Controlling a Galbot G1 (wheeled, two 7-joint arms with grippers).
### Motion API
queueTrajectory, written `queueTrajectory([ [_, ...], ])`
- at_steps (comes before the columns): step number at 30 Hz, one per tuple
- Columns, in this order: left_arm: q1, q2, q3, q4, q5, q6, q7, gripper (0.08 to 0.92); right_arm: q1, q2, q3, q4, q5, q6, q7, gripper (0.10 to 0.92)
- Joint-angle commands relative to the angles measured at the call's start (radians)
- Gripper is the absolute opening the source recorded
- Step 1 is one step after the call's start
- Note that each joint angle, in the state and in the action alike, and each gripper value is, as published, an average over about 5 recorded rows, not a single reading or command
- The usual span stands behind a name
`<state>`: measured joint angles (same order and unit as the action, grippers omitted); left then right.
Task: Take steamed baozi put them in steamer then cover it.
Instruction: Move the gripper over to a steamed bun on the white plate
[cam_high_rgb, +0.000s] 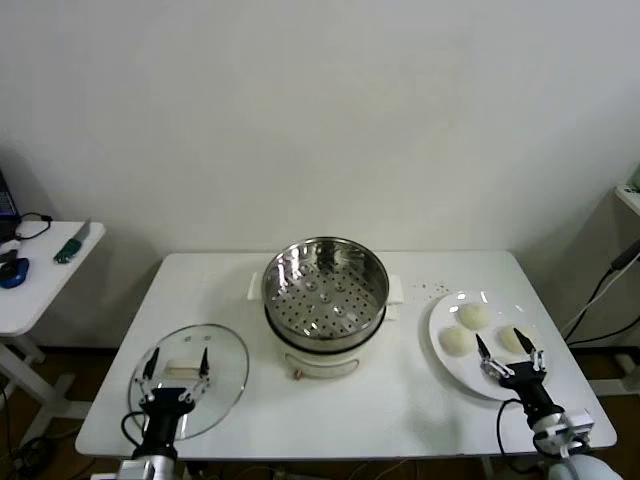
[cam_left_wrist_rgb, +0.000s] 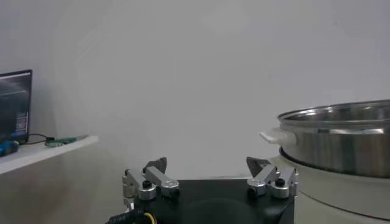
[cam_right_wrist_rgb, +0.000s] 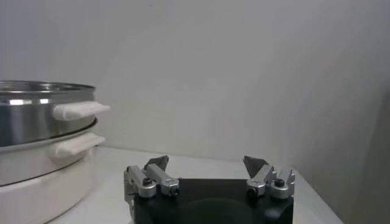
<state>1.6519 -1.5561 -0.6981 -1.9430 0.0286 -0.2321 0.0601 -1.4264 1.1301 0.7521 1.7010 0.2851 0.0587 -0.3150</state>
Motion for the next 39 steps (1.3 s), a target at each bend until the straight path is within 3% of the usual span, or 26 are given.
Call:
queueTrajectory([
  [1, 0.004, 0.005, 0.005, -0.004, 0.017, -0.005, -0.008, 0.823, 0.128, -0.235, -0.048, -0.023, -0.15, -0.177, -0.147, 0.823],
  [9, 0.019, 0.023, 0.03, -0.035, 0.032, 0.015, -0.024, 0.823, 0.391, -0.594, -0.244, -0.234, -0.234, -0.24, -0.55, 0.823],
  [15, 0.018, 0.019, 0.047, -0.037, 0.033, 0.023, -0.04, 0.823, 0.744, -0.675, -0.553, -0.408, -0.347, -0.174, -0.753, 0.823],
  [21, 0.014, 0.022, 0.057, -0.032, 0.037, 0.027, -0.039, 0.823, 1.143, -0.666, -0.99, -0.553, -0.474, -0.089, -0.867, 0.823],
  [26, 0.01, 0.033, 0.055, -0.027, 0.036, 0.035, -0.039, 0.823, 1.432, -0.57, -1.35, -0.683, -0.521, -0.039, -0.917, 0.823],
  [34, -0.009, 0.044, 0.052, -0.028, 0.029, 0.081, -0.058, 0.823, 1.557, -0.339, -1.468, -0.938, -0.616, 0.05, -0.955, 0.823],
  [39, -0.016, 0.051, 0.046, -0.029, 0.027, 0.101, -0.068, 0.823, 1.542, -0.266, -1.473, -0.992, -0.632, 0.049, -0.945, 0.823],
])
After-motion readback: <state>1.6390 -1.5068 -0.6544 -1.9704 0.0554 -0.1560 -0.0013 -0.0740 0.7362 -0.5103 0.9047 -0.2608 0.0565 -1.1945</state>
